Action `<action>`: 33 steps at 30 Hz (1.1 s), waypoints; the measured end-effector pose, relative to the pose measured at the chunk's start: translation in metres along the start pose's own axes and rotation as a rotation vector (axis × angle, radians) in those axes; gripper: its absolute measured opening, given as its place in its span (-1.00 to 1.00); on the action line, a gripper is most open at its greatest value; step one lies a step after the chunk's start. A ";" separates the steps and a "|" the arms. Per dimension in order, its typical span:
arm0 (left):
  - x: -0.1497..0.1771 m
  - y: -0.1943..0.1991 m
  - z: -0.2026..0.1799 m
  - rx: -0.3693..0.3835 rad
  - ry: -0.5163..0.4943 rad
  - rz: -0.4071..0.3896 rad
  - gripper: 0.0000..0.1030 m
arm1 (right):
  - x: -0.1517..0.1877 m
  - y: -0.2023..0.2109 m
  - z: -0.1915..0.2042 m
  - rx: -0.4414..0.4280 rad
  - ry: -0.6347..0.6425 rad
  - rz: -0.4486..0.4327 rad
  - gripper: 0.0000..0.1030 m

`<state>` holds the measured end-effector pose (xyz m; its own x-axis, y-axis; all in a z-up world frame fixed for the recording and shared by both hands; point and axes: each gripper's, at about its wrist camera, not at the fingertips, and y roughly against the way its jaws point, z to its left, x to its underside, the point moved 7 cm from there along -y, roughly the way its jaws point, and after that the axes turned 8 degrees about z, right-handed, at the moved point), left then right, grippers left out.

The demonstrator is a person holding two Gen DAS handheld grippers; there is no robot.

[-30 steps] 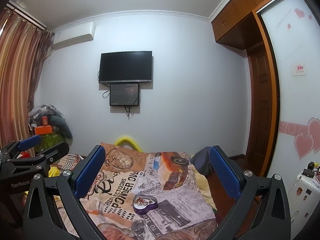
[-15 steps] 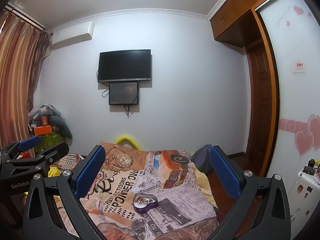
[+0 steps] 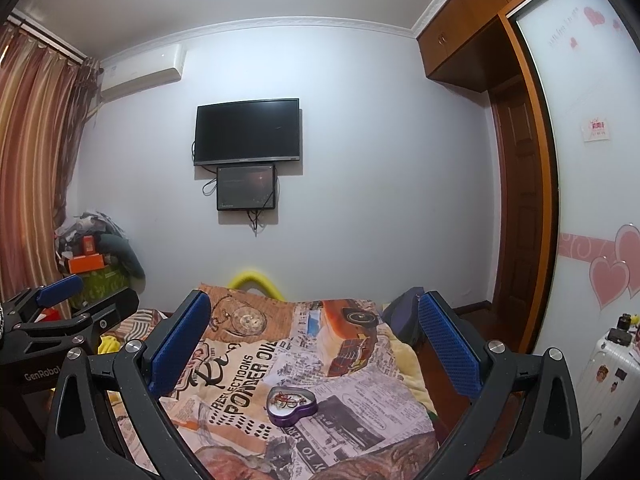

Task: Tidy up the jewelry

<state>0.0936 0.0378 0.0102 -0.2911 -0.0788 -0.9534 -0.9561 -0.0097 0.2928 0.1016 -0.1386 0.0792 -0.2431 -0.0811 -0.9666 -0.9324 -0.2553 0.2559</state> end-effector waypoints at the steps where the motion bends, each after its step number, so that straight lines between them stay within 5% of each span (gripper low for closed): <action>1: 0.000 0.000 0.000 0.000 0.000 0.000 0.99 | 0.000 0.000 0.000 0.000 0.000 0.000 1.00; 33: -0.001 -0.002 -0.003 0.019 0.002 0.018 0.99 | 0.001 0.000 0.004 -0.010 -0.008 0.005 1.00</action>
<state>0.0956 0.0352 0.0106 -0.3086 -0.0804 -0.9478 -0.9511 0.0105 0.3088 0.1009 -0.1351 0.0782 -0.2497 -0.0747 -0.9654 -0.9284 -0.2649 0.2606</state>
